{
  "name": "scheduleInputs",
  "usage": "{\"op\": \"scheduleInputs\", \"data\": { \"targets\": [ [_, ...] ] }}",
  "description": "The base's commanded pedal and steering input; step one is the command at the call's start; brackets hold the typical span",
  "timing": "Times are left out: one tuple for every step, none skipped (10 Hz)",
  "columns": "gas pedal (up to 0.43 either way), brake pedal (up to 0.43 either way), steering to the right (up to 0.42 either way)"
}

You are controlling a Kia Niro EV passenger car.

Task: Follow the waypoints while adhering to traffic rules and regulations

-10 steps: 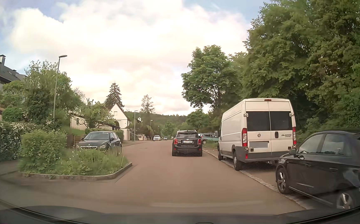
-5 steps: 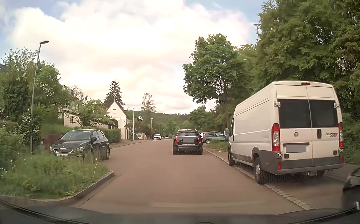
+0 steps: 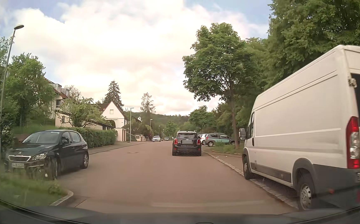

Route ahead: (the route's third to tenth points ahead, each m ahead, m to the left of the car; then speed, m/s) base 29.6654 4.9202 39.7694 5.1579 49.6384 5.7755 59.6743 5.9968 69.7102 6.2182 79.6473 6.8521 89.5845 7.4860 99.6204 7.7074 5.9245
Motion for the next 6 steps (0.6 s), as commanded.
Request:
{"op": "scheduleInputs", "data": {
  "targets": [
    [0.067,0.0,-0.004],
    [0.067,0.0,-0.006],
    [0.067,0.0,-0.007],
    [0.067,0.0,-0.007],
    [0.079,0.0,-0.007],
    [0.079,0.0,-0.008]
  ]
}}
